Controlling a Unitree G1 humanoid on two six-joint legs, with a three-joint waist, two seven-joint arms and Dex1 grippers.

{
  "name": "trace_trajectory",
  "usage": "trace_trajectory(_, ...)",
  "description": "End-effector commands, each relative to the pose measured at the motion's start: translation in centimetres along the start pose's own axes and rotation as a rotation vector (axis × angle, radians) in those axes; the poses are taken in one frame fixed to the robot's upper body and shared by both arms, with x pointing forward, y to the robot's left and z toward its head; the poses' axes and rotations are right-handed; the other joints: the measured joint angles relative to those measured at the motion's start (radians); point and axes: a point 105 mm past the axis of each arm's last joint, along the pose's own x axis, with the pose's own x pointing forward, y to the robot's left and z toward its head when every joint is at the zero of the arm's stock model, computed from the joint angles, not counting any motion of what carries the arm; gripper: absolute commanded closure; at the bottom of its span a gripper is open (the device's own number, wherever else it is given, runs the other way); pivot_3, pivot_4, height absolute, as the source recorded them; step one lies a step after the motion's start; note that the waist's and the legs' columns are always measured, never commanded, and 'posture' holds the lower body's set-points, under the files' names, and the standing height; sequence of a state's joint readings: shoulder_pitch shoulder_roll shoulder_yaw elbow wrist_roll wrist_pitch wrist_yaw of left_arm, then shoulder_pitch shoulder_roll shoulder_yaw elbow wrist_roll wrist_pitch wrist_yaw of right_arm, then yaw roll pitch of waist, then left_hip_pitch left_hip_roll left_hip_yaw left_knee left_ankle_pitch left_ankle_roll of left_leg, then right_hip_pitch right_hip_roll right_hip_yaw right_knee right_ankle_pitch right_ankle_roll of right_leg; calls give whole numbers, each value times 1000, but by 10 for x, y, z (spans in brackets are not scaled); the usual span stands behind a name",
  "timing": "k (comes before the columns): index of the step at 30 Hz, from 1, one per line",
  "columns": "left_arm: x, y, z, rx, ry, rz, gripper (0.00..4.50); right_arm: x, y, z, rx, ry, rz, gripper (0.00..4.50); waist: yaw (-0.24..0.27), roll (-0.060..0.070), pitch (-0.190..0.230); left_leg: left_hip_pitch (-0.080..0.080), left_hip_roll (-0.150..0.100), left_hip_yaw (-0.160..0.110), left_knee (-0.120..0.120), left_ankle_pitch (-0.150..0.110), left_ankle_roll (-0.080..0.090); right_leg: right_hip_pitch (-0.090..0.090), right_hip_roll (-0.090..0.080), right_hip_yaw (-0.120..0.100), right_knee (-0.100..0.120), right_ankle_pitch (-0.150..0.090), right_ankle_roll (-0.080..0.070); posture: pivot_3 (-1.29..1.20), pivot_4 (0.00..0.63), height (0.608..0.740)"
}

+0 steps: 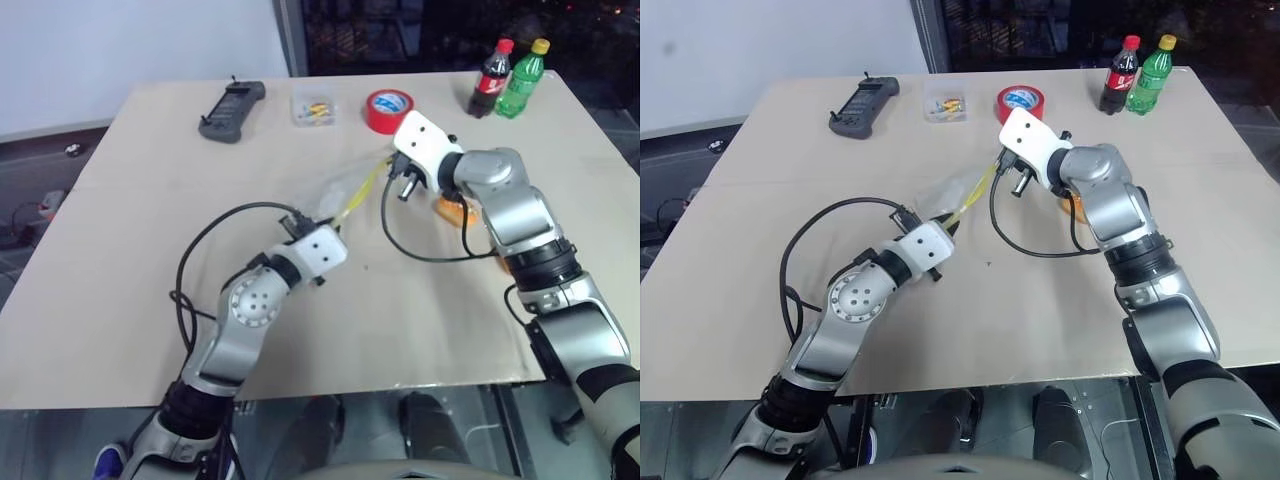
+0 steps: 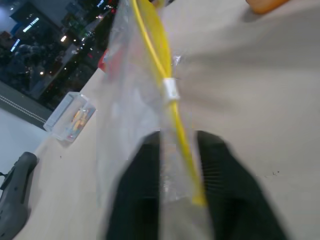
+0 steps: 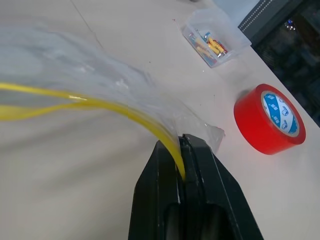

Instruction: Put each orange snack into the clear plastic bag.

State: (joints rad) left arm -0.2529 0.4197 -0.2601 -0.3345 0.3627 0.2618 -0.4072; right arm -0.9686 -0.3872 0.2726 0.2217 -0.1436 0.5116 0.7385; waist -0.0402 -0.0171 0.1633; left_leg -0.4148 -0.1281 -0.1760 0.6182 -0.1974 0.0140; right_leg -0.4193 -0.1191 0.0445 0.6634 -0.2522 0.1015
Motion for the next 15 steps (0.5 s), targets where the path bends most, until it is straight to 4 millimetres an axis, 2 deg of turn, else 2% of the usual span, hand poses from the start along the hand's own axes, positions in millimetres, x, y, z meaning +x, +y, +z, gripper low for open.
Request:
trace_trajectory(1,2,5,12,40,-52,25,4487,-6,-3,16,-30,-51,-13,4500,0,0,0,0,0,0,0,0,0,0,0,0,0,0,0,0,150,740)
trace_trajectory(6,-2,28,11,54,-67,97,4487,-10,0,14,-106,-53,16,4500,0,0,0,0,0,0,0,0,0,0,0,0,0,0,0,0,150,740)
trace_trajectory(10,-9,48,13,12,-107,108,4500,-18,2,0,-98,-52,-11,3281,1,0,0,0,0,0,1,0,0,0,0,0,0,0,0,0,150,740)
trace_trajectory(11,-10,52,13,-7,-113,101,4500,-22,2,-3,-74,-60,-32,2800,1,0,0,0,0,0,1,0,0,0,0,0,0,0,0,0,150,740)
trace_trajectory(12,-10,53,14,-23,-137,66,4500,-28,3,-6,-62,-62,-45,2641,2,0,0,0,0,-1,1,0,0,0,0,-1,0,0,0,0,150,740)
trace_trajectory(15,-12,61,12,-75,-145,11,4500,-52,8,-16,10,-62,-44,2641,4,0,0,-1,0,-1,1,0,0,0,0,-1,0,0,0,0,150,740)
